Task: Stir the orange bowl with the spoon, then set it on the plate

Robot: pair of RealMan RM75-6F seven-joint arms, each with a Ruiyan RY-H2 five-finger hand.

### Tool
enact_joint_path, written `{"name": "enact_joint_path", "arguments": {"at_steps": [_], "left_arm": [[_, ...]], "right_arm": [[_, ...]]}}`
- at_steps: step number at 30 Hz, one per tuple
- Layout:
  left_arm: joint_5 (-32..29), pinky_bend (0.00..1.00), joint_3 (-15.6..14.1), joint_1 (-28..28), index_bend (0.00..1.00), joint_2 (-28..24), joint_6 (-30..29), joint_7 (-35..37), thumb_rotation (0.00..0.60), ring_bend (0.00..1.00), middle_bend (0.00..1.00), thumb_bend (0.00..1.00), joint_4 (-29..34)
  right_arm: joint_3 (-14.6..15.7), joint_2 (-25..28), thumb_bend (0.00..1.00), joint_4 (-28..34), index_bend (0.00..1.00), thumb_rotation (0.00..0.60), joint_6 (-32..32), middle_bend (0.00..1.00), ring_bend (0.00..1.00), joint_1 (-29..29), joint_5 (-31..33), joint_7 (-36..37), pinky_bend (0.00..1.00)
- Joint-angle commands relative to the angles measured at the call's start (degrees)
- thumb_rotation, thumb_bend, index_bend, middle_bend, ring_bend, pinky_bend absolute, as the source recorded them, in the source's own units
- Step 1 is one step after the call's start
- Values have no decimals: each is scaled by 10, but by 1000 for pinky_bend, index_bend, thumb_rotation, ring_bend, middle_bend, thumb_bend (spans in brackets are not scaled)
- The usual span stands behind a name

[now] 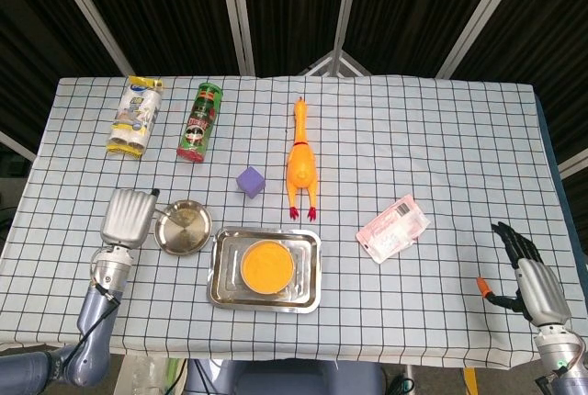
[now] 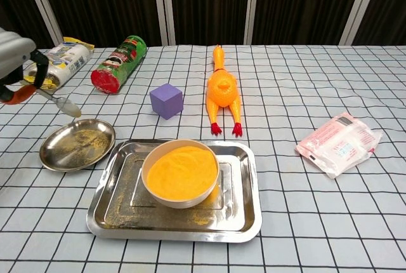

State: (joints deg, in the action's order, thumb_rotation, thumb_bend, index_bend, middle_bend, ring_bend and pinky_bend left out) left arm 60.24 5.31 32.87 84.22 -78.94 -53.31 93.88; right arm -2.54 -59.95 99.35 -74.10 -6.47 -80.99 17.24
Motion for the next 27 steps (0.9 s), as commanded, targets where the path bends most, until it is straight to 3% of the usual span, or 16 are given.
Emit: {"name": "enact_joint_path", "arguments": {"at_steps": [1,8,18,27], "left_arm": [[-22,954,-5,-15,830,3,30,41,600,971,1000,679,-53],[-29,954,-8,-13,824,47,62,64,600,965,1000,673,-116],[-9,954,-3,-1,809,94,65,61,600,960,1000,665,-154],[-7,954,-7,-2,697,103,69,49,600,951,1000,576,-156]], "right_arm": [[0,0,404,1,0,600,1,0,0,-1,1,-1,0],[-1,1,405,2,0,600,2,0,0,0,5,-1,0],[-1,2,405,2,0,600,2,0,0,0,3,3,0],[-1,2,405,3,0,600,4,0,0,-1,3,4,0]]}}
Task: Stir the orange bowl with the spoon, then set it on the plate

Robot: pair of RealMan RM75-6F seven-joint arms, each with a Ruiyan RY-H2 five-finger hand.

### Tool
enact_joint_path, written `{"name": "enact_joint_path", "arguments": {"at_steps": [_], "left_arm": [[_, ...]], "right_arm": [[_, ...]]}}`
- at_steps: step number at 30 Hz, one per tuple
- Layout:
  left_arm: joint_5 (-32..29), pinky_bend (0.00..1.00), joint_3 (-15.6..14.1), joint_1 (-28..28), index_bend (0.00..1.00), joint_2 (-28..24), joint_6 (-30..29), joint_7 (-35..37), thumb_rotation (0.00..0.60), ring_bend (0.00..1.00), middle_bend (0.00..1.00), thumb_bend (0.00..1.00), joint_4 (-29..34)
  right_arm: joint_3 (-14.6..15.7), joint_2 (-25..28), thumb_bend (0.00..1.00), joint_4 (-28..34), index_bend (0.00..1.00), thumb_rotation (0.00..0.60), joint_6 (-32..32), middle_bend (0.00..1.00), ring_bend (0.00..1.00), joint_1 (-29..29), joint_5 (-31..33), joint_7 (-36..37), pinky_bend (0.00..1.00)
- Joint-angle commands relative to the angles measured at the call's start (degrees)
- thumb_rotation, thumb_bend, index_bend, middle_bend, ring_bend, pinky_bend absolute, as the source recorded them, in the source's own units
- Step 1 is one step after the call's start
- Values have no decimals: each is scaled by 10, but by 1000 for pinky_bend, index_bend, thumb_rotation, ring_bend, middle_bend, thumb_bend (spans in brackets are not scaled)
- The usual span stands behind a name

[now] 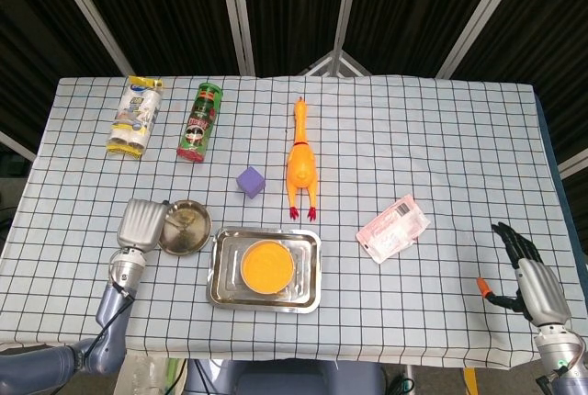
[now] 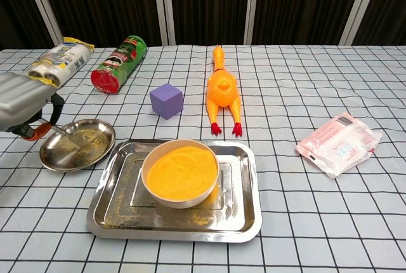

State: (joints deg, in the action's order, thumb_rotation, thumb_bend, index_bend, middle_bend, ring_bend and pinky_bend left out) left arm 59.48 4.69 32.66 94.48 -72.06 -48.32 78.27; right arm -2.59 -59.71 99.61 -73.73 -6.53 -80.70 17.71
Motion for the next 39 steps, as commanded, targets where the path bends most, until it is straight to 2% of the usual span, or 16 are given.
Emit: {"name": "enact_joint_path", "arguments": {"at_steps": [1,5,12,17,23,29,31,33,35,37,39], "left_arm": [[1,954,-1,-1,686,1,1,-1,600,951,1000,564,1],[3,954,-1,-3,618,0,-1,-2,600,951,1000,482,6],[0,954,4,-11,442,-21,-11,-3,600,949,1000,346,23],[-4,954,7,-17,363,-39,-10,5,600,949,1000,262,37],[2,954,8,-20,356,-50,-8,16,600,949,1000,248,45],[35,938,6,-29,364,-75,-34,36,600,918,993,248,73],[55,887,5,-40,346,-95,-54,55,600,862,931,248,95],[79,769,0,-59,287,-122,-81,85,600,753,775,247,125],[110,617,-15,-83,216,-160,-111,122,600,598,588,245,156],[143,365,-34,-110,101,-198,-140,161,600,319,307,243,181],[162,164,-50,-132,22,-227,-157,192,600,112,106,242,196]], "right_arm": [[0,0,405,1,0,600,0,0,0,0,0,-1,0],[0,0,405,1,0,600,0,0,0,0,1,0,0],[0,0,405,1,0,600,1,0,0,0,0,2,0],[0,0,404,1,0,600,1,0,0,0,0,1,0],[0,0,405,2,0,600,1,0,0,0,1,-1,0],[0,0,405,1,0,600,1,0,0,1,4,-1,0],[0,1,404,0,0,600,1,0,0,1,3,-2,0],[1,1,404,-1,0,600,1,0,0,1,2,-2,0],[1,0,404,-2,0,600,0,0,0,1,0,-2,0],[1,0,404,-4,0,600,0,0,0,0,-2,-5,0],[2,-1,404,-4,0,600,-1,0,0,0,-4,-9,0]]}}
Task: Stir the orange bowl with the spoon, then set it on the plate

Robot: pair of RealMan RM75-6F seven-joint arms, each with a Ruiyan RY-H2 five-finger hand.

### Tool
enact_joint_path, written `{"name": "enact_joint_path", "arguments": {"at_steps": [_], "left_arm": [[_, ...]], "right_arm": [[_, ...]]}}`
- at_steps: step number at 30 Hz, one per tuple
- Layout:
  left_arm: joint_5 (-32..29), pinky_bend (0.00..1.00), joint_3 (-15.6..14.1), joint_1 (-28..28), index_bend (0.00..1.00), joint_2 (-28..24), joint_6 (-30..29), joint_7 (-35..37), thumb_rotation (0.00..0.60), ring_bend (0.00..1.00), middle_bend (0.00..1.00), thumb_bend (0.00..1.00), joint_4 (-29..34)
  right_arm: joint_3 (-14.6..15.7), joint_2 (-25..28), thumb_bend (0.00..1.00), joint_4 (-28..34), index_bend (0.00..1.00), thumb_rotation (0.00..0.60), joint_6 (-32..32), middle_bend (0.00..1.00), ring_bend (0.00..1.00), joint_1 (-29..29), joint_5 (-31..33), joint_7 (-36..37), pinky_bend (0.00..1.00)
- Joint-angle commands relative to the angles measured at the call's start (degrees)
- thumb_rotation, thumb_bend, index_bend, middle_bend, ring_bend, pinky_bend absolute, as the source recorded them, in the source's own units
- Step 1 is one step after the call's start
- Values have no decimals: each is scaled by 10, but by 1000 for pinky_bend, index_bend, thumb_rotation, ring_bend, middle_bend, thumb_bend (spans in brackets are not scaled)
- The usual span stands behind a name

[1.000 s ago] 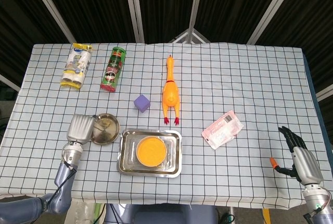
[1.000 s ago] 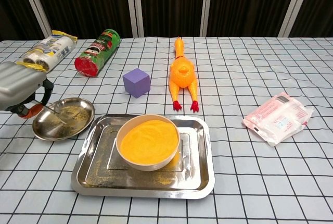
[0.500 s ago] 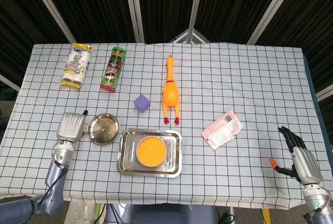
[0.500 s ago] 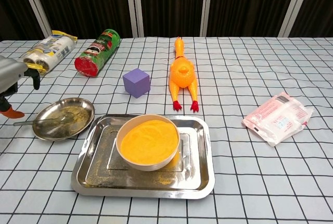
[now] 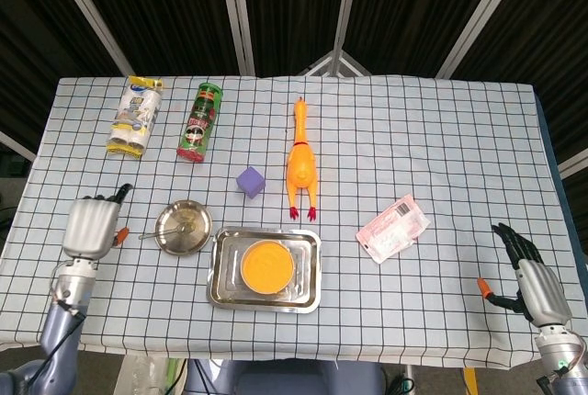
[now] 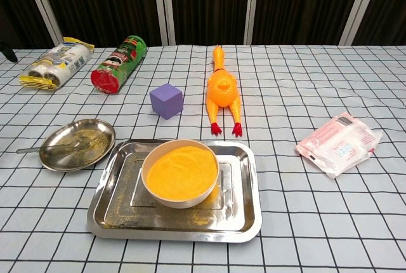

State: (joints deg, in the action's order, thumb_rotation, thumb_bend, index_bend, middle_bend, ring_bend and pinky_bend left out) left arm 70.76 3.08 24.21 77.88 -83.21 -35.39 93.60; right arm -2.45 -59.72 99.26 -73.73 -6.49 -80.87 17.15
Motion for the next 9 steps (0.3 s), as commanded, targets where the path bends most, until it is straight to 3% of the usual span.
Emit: {"name": "enact_joint_path", "arguments": {"at_steps": [1,3,9], "left_arm": [[57,80,-42,-58,3,-75,-54,77,600,43,40,238,49],[78,9,-57,-83,0,-98,-79,115,600,3,1,224,56],[138,0,-102,-144,0,-122,-134,209,600,0,0,169,7]], "right_arm": [[1,-1,404,-1,0,600,-2,0,0,0,-3,-5,0],[1,-2,405,-1,0,600,-4,0,0,0,-3,-11,0],[-2,-7,405,-1,0,600,-6,0,0,1,7,-27,0]]}}
